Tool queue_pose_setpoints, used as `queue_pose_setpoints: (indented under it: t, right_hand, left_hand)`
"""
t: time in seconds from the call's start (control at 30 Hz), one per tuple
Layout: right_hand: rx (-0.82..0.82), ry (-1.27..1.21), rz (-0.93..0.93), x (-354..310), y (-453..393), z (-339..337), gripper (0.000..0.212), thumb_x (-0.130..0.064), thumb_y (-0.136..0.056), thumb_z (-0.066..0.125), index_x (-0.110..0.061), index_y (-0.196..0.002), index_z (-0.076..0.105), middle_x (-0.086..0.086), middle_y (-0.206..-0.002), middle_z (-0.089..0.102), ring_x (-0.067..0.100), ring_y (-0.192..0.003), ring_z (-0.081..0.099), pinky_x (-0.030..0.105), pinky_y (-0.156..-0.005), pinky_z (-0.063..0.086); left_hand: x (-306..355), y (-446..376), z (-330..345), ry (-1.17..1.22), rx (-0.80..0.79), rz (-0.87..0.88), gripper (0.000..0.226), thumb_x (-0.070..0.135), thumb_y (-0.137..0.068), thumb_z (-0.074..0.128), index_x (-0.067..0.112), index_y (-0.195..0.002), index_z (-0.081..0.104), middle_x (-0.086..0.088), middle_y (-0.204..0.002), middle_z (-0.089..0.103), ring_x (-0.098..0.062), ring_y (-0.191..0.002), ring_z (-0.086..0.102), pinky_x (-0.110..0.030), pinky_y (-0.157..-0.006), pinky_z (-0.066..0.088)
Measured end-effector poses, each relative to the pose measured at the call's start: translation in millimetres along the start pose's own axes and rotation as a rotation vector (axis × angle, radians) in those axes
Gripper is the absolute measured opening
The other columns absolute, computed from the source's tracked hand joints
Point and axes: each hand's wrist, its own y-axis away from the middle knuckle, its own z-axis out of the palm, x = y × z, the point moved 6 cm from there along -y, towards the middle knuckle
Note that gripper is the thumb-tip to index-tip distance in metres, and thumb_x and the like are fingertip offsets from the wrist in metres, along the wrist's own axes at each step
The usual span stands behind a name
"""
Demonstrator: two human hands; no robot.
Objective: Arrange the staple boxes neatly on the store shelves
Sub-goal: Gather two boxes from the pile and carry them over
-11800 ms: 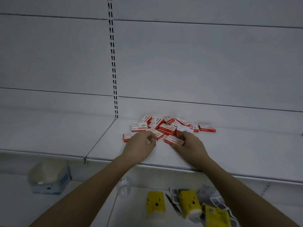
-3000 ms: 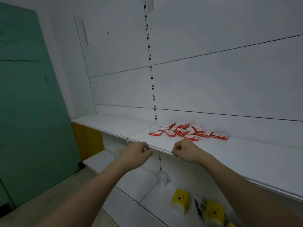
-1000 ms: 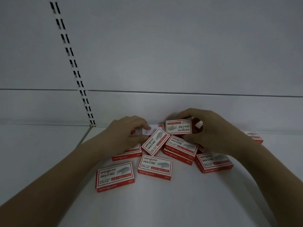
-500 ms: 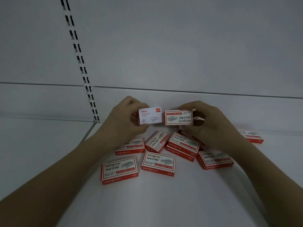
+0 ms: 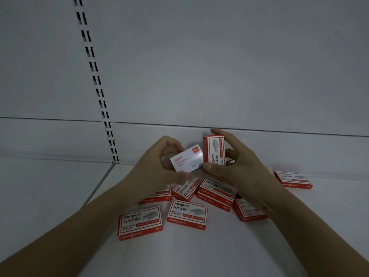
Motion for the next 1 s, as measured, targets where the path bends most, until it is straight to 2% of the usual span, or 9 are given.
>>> queue_pose_setpoints:
  t: [0.1, 0.17, 0.33, 0.43, 0.5, 0.6, 0.7, 0.83, 1.0]
  right_hand:
    - [0.075, -0.143, 0.068, -2, 2, -2, 0.024, -0.027, -0.088, 0.064, -0.036, -0.11, 0.062, 0.001, -0.088, 0.075, 0.018, -0.078, 0.073, 0.037, -0.073, 0.06]
    - [0.109, -0.12, 0.102, -1, 3, -6, 0.015, -0.03, -0.089, 0.064, -0.03, -0.104, 0.064, -0.002, -0.083, 0.075, 0.017, -0.074, 0.073, 0.034, -0.071, 0.059]
    - [0.087, -0.294, 0.192, 3, 6, -1, 0.023, -0.017, -0.087, 0.068, -0.006, -0.103, 0.058, 0.009, -0.085, 0.076, 0.024, -0.08, 0.074, 0.04, -0.08, 0.059]
    - [0.099, -0.358, 0.219, 6, 4, 4, 0.027, -0.016, -0.083, 0.071, -0.003, -0.102, 0.056, 0.01, -0.089, 0.075, 0.025, -0.083, 0.074, 0.042, -0.084, 0.057]
    - [0.111, -0.403, 0.229, 7, 5, 6, 0.028, -0.015, -0.082, 0.071, -0.002, -0.102, 0.057, 0.011, -0.089, 0.075, 0.025, -0.083, 0.074, 0.04, -0.081, 0.058]
    - [0.112, -0.542, 0.235, 6, 6, 8, 0.028, -0.009, -0.082, 0.07, 0.002, -0.103, 0.056, 0.013, -0.089, 0.075, 0.024, -0.083, 0.074, 0.03, -0.07, 0.061]
    - [0.127, -0.644, 0.214, 7, 6, 6, 0.027, -0.004, -0.081, 0.069, 0.002, -0.103, 0.057, 0.017, -0.093, 0.074, 0.026, -0.084, 0.074, 0.029, -0.069, 0.061]
    - [0.128, -0.411, 0.125, 4, 6, 7, 0.031, -0.011, -0.08, 0.072, -0.017, -0.107, 0.059, 0.008, -0.091, 0.075, 0.024, -0.083, 0.074, 0.037, -0.076, 0.06]
    - [0.149, -0.238, -0.038, -7, 6, 4, 0.033, -0.01, -0.085, 0.068, -0.028, -0.111, 0.061, 0.006, -0.088, 0.074, 0.022, -0.073, 0.073, 0.027, -0.065, 0.059]
  left_hand:
    - [3, 2, 7, 0.08, -0.065, 0.014, 0.052, -0.008, -0.072, 0.076, 0.024, -0.104, 0.052, 0.005, -0.108, 0.064, -0.025, -0.095, 0.07, -0.037, -0.063, 0.06]
    - [3, 3, 8, 0.075, -0.082, 0.017, 0.048, -0.008, -0.075, 0.073, 0.025, -0.107, 0.058, 0.003, -0.117, 0.061, -0.028, -0.097, 0.069, -0.036, -0.064, 0.061]
    - [-2, 0, 5, -0.055, -0.052, 0.031, 0.055, 0.0, -0.076, 0.075, 0.032, -0.118, 0.066, 0.003, -0.121, 0.06, -0.024, -0.107, 0.064, -0.038, -0.077, 0.06]
    - [-1, 1, 8, 0.088, -0.077, 0.003, 0.037, 0.005, -0.088, 0.062, 0.021, -0.122, 0.065, -0.004, -0.117, 0.061, -0.02, -0.103, 0.067, -0.031, -0.078, 0.059]
    - [0, 2, 7, 0.176, -0.077, -0.031, 0.028, 0.017, -0.095, 0.054, 0.015, -0.121, 0.066, -0.006, -0.116, 0.064, -0.021, -0.104, 0.067, -0.03, -0.079, 0.058]
    - [-1, 1, 1, 0.16, -0.054, -0.046, 0.033, 0.035, -0.094, 0.054, 0.018, -0.117, 0.068, -0.005, -0.119, 0.065, -0.024, -0.105, 0.067, -0.042, -0.088, 0.056]
    - [1, 1, 4, 0.179, -0.073, -0.041, 0.037, 0.034, -0.087, 0.056, 0.018, -0.118, 0.068, -0.003, -0.121, 0.065, -0.023, -0.107, 0.066, -0.041, -0.09, 0.055]
    - [3, 2, 5, 0.248, -0.07, -0.026, 0.036, 0.026, -0.08, 0.061, 0.016, -0.113, 0.07, -0.002, -0.117, 0.068, -0.022, -0.103, 0.068, -0.032, -0.081, 0.058]
    - [0, 0, 7, 0.3, -0.064, -0.087, 0.034, 0.024, -0.076, 0.064, 0.015, -0.108, 0.071, -0.002, -0.106, 0.073, -0.022, -0.097, 0.071, -0.03, -0.078, 0.059]
